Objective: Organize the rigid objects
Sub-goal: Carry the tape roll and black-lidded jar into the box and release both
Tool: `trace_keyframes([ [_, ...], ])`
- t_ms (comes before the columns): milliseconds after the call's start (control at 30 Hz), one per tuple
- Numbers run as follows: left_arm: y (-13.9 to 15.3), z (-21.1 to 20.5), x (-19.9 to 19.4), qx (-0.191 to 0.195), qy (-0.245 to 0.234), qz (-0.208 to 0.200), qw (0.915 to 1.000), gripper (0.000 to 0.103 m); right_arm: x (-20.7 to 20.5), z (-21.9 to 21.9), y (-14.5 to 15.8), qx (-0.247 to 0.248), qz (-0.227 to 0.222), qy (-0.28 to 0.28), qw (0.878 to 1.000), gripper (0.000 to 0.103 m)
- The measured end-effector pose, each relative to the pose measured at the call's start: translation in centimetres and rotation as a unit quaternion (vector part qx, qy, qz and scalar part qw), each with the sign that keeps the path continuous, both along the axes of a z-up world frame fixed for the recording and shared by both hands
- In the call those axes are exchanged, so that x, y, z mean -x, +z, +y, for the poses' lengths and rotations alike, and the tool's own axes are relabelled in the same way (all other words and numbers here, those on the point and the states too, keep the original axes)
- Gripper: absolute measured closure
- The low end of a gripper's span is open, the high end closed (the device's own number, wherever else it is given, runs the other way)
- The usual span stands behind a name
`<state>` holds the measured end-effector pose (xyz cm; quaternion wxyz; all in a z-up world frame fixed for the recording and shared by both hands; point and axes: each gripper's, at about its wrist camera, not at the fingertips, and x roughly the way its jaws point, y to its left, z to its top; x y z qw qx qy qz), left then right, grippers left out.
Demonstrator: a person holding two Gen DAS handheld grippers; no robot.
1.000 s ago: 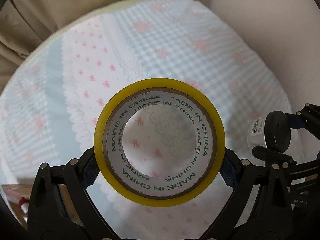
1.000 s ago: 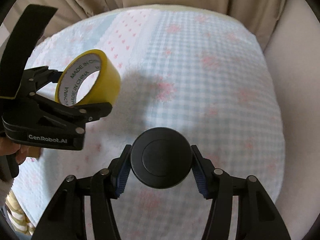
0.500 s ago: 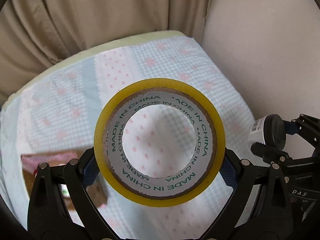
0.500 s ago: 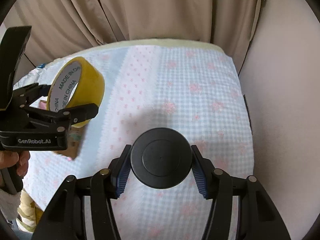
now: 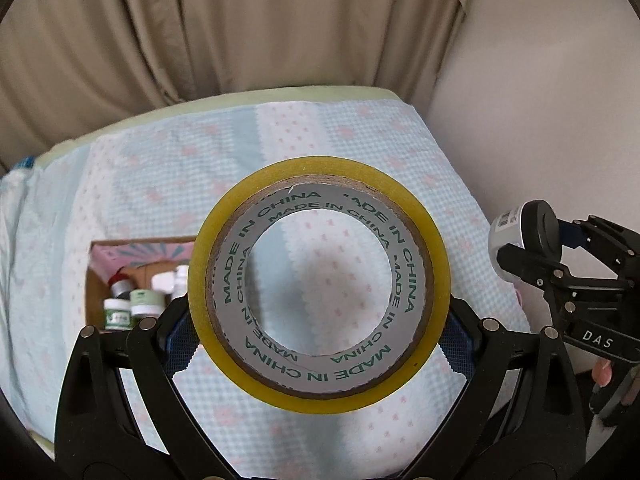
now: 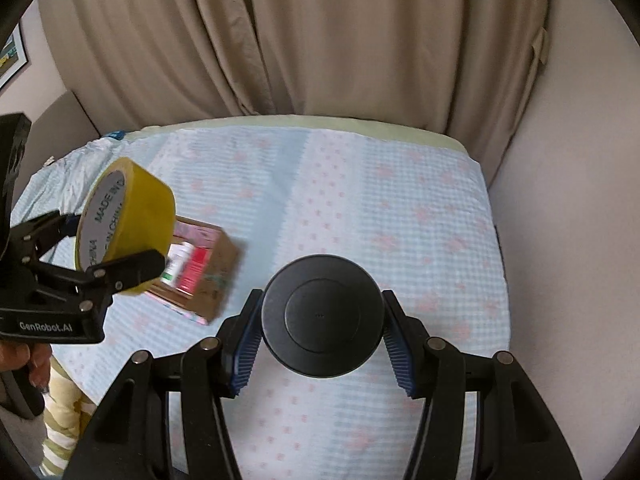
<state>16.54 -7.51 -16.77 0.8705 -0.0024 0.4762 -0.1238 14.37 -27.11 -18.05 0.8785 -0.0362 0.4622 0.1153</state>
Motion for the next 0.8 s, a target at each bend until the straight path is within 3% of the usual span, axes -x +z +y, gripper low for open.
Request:
trace_keyframes([
  [400, -0.1, 17.5, -0.7, -0.005, -0.026, 0.002, 0.9997, 0.007, -0.5, 16.0, 1.3, -0.011, 0.002, -0.057, 0.998, 0.051],
  [600, -2.3, 24.3, -3.1, -0.012, -0.036, 0.023, 0.9990, 0.007, -2.2, 22.6, -0.7, -0.030, 0.035, -0.071, 0.996, 0.051],
  [800, -6.2, 28.3, -5.9, -0.019, -0.028, 0.064, 0.9974, 0.007, -4.9, 26.2, -3.9, -0.051, 0.079, -0.084, 0.992, 0.051],
])
